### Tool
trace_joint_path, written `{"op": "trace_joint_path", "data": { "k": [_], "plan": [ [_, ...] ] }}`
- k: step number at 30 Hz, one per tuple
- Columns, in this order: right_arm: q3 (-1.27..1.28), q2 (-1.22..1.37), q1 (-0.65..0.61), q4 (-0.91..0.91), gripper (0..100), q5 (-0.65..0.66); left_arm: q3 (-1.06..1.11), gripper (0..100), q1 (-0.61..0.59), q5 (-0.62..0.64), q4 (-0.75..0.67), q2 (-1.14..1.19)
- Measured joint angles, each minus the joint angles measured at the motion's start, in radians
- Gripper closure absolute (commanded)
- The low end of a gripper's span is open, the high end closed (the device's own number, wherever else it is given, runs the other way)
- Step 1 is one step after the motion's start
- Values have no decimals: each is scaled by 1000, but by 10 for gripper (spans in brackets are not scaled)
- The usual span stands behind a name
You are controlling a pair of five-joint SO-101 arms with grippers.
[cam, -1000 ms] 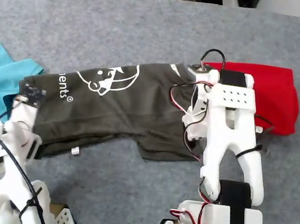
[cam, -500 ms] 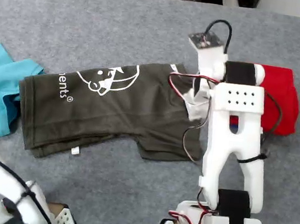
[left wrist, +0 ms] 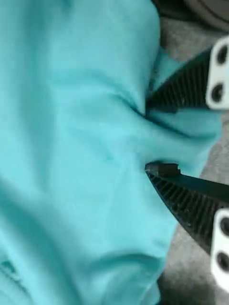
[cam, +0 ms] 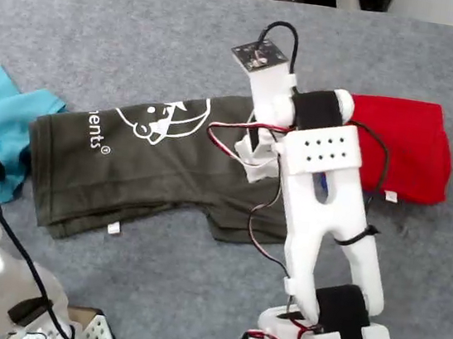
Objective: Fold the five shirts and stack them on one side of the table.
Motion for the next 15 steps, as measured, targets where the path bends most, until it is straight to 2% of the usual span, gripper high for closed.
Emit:
{"op": "trace_joint_path", "data": {
  "k": [5,7,10,15],
  "plan": [
    [0,0,-5,0,884,-2,-98,969,-2,12,0,41],
    [0,0,-5,0,884,-2,-152,971,-14,54,0,41],
    [0,0,-5,0,884,-12,-270,971,-44,192,0,41],
    [0,0,-5,0,884,-49,-531,971,-78,506,-2,44]
  ]
}}
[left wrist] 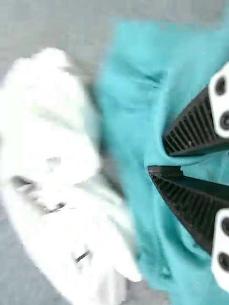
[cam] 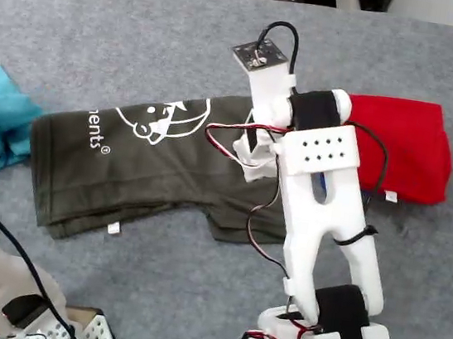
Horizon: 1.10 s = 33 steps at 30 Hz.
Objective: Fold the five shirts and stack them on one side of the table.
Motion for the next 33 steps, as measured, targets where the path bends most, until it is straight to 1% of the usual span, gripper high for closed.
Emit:
{"op": "trace_joint_path", "data": {
  "k": [2,6,9,14,17,20,23,28,29,33],
  "plan": [
    [0,0,0,0,884,0,-127,971,0,57,-2,31],
    [0,0,0,0,884,-2,-402,971,-2,106,-2,160],
    [0,0,0,0,884,-31,-612,970,-20,132,5,273],
    [0,0,0,0,883,-43,-933,967,-83,187,92,442],
    [0,0,0,0,883,-43,-1094,891,-107,215,167,519],
    [0,0,0,0,882,-43,-1217,809,-97,222,262,574],
    [0,0,0,-20,882,-43,-1286,760,-49,222,382,612],
    [0,0,0,-68,885,-43,-1367,747,37,218,554,628],
    [0,0,0,-74,885,-43,-1396,748,48,196,588,628],
    [-29,0,0,-78,894,-43,-1568,749,118,11,752,628]
  ]
}}
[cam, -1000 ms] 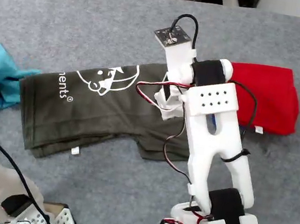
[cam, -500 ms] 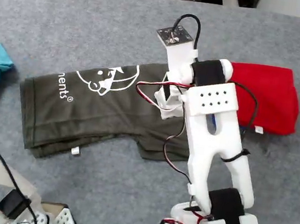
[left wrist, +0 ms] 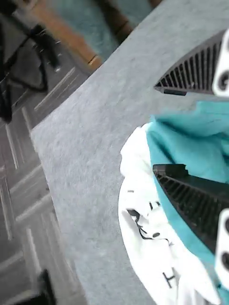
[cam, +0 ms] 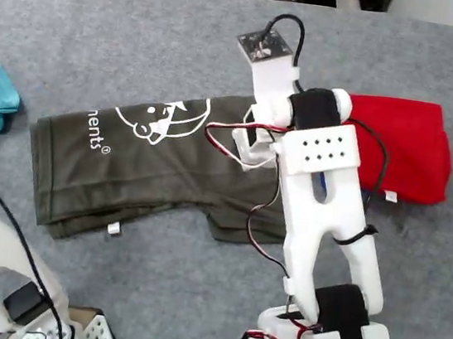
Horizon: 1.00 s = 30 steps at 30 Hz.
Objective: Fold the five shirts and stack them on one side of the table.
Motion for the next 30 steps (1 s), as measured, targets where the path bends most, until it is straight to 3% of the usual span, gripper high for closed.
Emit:
{"op": "trace_joint_path", "data": {
  "k": [2,6,14,18,22,26,30],
  "plan": [
    [-44,3,0,-3,934,0,-43,792,41,-51,74,-6],
    [-166,69,0,-3,981,0,-57,980,81,-71,186,-38],
    [-460,262,0,-3,984,9,21,971,81,-72,207,-74],
    [-508,311,0,6,984,155,127,971,80,-69,207,-114],
    [-514,321,0,6,984,302,331,971,104,-52,207,-282],
    [-516,333,0,6,984,330,654,971,190,-28,207,-511],
    [-503,364,0,6,984,377,1034,970,269,-8,46,-658]
  ]
}}
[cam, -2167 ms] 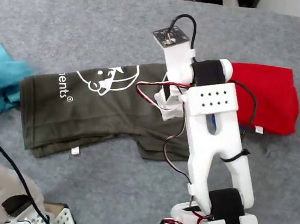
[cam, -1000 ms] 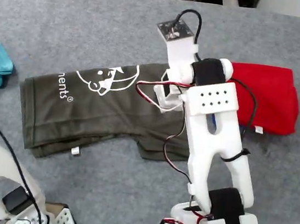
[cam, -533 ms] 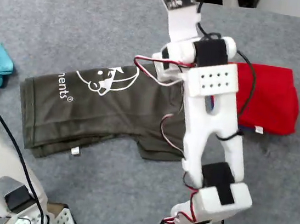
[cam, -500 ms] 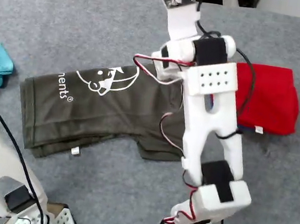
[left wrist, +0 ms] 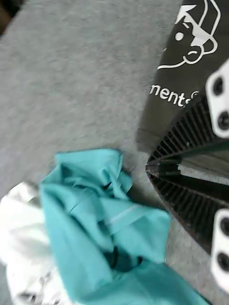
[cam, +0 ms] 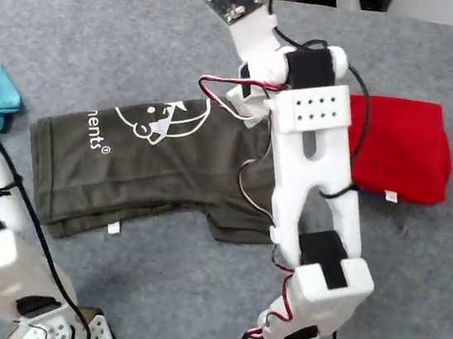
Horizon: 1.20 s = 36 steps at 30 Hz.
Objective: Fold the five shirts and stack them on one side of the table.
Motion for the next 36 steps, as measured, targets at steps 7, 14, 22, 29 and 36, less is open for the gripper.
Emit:
{"op": "trace_joint_path", "data": {
  "k": [7,14,22,29,36],
  "plan": [
    [17,115,2,-77,983,89,578,970,110,20,-381,-60],
    [17,135,68,-250,984,51,833,970,157,94,-598,-120],
    [51,190,83,-301,984,28,902,970,270,32,-643,-132],
    [-12,384,80,-304,984,26,990,970,213,95,-744,-132],
    [-298,617,80,-196,984,-11,1083,970,164,101,-988,-35]
  ]
}}
